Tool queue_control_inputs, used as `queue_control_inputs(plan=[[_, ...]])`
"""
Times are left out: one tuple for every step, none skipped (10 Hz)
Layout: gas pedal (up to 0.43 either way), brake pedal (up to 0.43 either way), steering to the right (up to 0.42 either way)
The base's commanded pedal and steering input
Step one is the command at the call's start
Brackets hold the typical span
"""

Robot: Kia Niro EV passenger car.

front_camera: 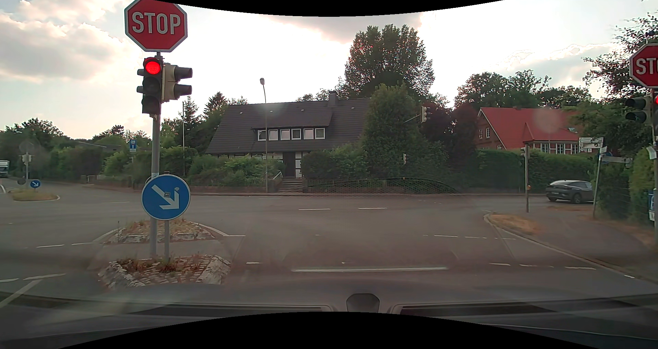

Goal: Follow the waypoints while adhering to traffic rules and regulations

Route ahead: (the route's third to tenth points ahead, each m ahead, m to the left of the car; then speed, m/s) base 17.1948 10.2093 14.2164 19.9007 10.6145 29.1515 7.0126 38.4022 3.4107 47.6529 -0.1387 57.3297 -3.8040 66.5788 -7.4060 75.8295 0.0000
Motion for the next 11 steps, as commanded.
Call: queue_control_inputs(plan=[[0.000,0.250,-0.005],[0.000,0.250,-0.006],[0.000,0.250,-0.005],[0.000,0.250,-0.005],[0.000,0.250,-0.005],[0.000,0.250,-0.005],[0.000,0.250,-0.005],[0.000,0.250,-0.005],[0.000,0.250,-0.005],[0.000,0.250,-0.005],[0.000,0.250,-0.005]])
